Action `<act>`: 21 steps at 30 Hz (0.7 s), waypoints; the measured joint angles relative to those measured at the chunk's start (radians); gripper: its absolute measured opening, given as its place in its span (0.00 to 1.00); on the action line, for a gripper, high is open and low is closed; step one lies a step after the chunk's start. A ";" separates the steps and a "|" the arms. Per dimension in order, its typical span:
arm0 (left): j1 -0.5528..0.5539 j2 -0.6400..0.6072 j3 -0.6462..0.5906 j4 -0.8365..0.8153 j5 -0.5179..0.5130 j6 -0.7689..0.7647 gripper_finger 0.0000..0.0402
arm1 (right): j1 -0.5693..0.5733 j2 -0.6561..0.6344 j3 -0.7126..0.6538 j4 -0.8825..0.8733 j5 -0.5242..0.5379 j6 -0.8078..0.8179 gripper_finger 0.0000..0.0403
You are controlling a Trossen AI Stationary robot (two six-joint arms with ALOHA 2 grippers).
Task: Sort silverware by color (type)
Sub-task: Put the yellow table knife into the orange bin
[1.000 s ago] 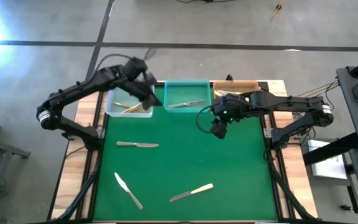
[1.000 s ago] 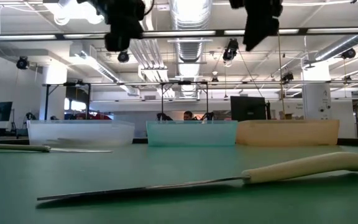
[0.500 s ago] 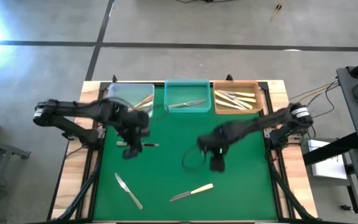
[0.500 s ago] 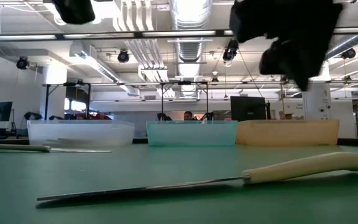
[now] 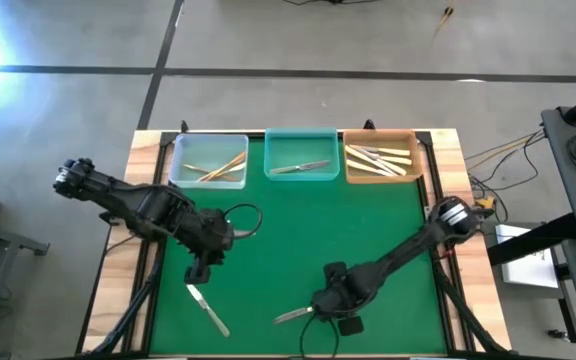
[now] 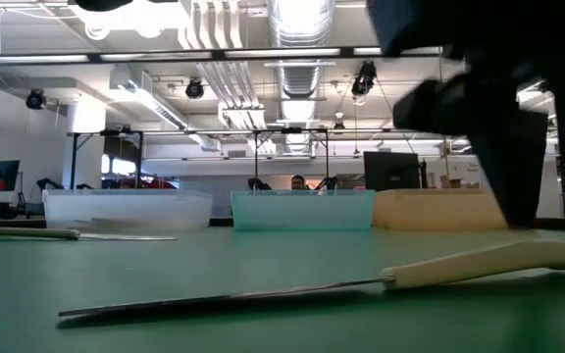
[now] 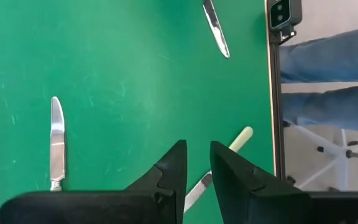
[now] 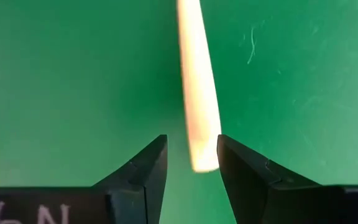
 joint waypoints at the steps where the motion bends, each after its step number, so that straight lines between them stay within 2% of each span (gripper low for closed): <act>1: 0.000 0.000 0.000 0.001 0.000 -0.003 0.13 | -0.001 0.016 0.003 -0.001 0.001 0.001 0.33; 9: 0.000 -0.001 0.001 0.023 -0.002 -0.007 0.13 | -0.001 0.083 0.012 0.005 0.024 0.003 0.29; 13: 0.000 -0.001 0.001 0.050 -0.002 -0.023 0.13 | -0.005 0.106 0.012 0.008 0.022 0.075 0.24; 16: 0.000 -0.001 0.001 0.058 -0.002 -0.028 0.13 | -0.006 0.104 0.012 0.007 0.022 0.130 0.18; 21: 0.000 -0.001 0.001 0.061 -0.002 -0.027 0.13 | -0.009 0.064 0.005 -0.040 0.041 0.175 0.18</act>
